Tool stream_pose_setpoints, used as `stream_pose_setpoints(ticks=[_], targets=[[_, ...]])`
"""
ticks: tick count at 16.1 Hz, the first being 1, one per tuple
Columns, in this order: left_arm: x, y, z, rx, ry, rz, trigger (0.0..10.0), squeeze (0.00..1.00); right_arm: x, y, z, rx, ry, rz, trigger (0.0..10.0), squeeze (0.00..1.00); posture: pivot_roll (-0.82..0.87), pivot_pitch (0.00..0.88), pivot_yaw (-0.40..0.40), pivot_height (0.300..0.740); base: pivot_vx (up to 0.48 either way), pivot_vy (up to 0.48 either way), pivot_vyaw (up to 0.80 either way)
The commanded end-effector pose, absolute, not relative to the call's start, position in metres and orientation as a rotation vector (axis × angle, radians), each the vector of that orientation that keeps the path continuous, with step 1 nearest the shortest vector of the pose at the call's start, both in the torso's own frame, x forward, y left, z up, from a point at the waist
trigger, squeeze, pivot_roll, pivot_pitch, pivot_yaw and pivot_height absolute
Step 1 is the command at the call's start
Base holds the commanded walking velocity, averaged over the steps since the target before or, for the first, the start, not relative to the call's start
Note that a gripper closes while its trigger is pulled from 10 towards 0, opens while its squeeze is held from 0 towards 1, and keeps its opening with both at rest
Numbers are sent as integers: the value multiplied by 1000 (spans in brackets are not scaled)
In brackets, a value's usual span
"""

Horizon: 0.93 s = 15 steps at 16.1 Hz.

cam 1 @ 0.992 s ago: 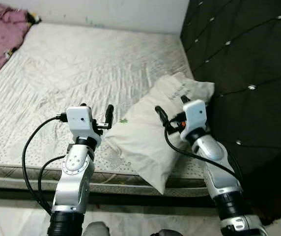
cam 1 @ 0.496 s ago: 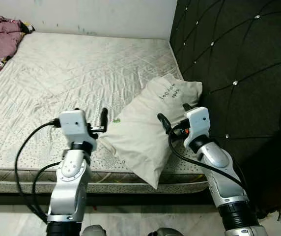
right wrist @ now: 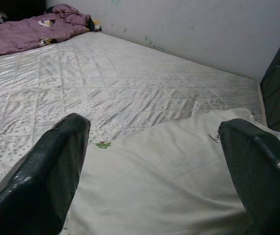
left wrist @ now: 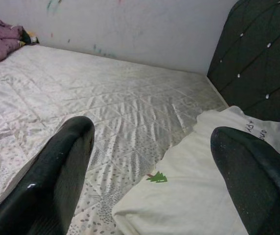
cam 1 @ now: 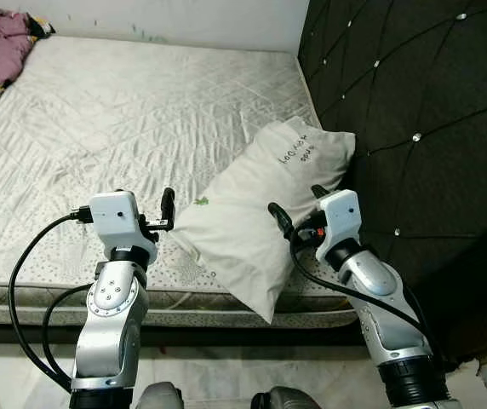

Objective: Clean up the room

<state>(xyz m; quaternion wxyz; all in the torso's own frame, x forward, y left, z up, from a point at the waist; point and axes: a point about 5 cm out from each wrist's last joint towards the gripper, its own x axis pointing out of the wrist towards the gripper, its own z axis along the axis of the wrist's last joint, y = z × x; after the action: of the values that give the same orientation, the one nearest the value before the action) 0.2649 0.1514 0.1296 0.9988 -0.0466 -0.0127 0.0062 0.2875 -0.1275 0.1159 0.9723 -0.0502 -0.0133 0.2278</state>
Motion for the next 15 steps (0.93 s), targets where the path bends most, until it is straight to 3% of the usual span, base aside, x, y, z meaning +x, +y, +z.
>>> stream_pose_setpoints(ticks=[1,6,13,15], targets=[[263,152,130,-87,-21,21,10000,0,286,-128,116,-104,-23,465,10000,0,44,74,-58,680,0,0,0],[265,152,130,-91,-13,28,10000,0,285,-129,118,-105,-22,467,10000,0,38,78,-60,630,0,0,0],[265,157,130,-87,-9,38,10000,0,288,-129,119,-109,-17,471,10000,0,39,72,-62,630,0,0,0],[265,158,131,-81,-24,31,10000,0,289,-127,119,-111,-18,478,10000,0,44,68,-65,630,300,0,0]])
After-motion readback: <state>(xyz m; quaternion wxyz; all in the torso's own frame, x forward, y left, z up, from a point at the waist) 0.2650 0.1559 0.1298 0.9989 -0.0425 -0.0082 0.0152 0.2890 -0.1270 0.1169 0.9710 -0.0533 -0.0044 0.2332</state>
